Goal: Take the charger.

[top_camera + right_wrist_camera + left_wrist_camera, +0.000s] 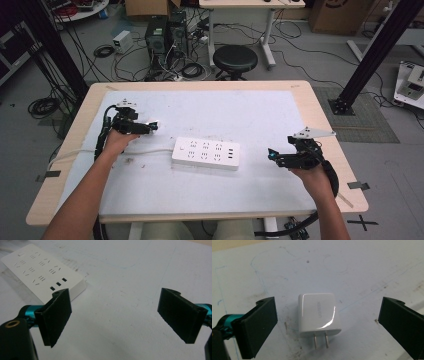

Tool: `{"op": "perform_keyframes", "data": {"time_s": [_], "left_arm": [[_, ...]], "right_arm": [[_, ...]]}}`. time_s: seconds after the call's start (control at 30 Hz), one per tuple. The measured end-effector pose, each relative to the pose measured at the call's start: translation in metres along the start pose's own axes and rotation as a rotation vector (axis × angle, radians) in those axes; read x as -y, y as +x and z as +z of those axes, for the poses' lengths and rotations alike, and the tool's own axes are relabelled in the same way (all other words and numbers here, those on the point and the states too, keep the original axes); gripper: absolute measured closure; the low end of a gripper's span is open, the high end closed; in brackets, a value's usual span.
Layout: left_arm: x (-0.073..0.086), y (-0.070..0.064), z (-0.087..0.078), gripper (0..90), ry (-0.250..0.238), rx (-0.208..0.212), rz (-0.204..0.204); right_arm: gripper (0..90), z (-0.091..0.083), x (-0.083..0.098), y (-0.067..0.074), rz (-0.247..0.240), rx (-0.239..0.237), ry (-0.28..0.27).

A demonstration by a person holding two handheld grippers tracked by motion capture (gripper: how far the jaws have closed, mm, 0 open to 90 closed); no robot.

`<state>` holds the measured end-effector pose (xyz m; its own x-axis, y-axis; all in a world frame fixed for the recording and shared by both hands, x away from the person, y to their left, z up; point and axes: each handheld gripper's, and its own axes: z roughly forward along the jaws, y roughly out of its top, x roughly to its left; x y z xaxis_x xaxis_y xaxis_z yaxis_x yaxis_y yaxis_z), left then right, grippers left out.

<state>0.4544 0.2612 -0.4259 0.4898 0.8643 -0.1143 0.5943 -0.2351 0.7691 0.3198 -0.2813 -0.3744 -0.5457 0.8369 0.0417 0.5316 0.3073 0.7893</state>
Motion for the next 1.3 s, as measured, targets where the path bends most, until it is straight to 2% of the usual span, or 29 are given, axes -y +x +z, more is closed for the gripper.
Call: {"op": "perform_keyframes", "data": {"time_s": [0.07, 0.13, 0.17, 0.27, 0.43, 0.5, 0.63, 0.77, 0.93, 1.07, 1.2, 1.3], "left_arm": [[0.003, 0.002, 0.006, 2.2, 0.019, -0.013, -0.021], [0.004, 0.003, 0.008, 2.2, 0.035, -0.020, -0.010], [0.006, 0.002, 0.013, 2.2, 0.036, -0.027, -0.024], [0.007, 0.000, 0.017, 2.2, 0.062, -0.040, 0.009], [0.009, -0.001, 0.024, 2.3, 0.086, -0.067, 0.021], [0.009, -0.002, 0.025, 7.5, 0.091, -0.074, 0.027], [0.009, -0.002, 0.025, 9.7, 0.090, -0.084, 0.030], [0.009, -0.002, 0.023, 17.6, 0.082, -0.101, 0.032], [0.008, -0.004, 0.021, 27.5, 0.088, -0.084, 0.055], [0.008, -0.006, 0.020, 40.3, 0.084, -0.071, 0.075], [0.008, -0.006, 0.019, 42.4, 0.085, -0.071, 0.069], [0.010, -0.007, 0.017, 42.4, 0.068, -0.060, 0.056]], "right_arm": [[12.1, 0.002, 0.001, 0.000, 0.003, 0.000, 0.008], [12.1, 0.002, 0.001, -0.001, 0.002, 0.000, 0.009], [12.1, 0.002, 0.002, -0.001, 0.008, 0.001, 0.013], [12.1, 0.002, 0.003, -0.002, 0.012, 0.003, 0.016], [12.1, 0.003, 0.004, -0.003, 0.013, 0.003, 0.017], [12.1, 0.003, 0.005, -0.003, 0.015, 0.003, 0.020], [12.1, 0.003, 0.005, -0.005, 0.016, 0.005, 0.022], [12.1, 0.004, 0.005, -0.004, 0.012, 0.002, 0.021], [12.1, 0.004, 0.005, -0.005, 0.019, 0.003, 0.023], [12.1, 0.003, 0.006, -0.005, 0.018, 0.005, 0.023], [12.1, 0.002, 0.006, -0.005, 0.023, 0.006, 0.023], [12.1, 0.002, 0.006, -0.005, 0.021, 0.007, 0.023]]}}
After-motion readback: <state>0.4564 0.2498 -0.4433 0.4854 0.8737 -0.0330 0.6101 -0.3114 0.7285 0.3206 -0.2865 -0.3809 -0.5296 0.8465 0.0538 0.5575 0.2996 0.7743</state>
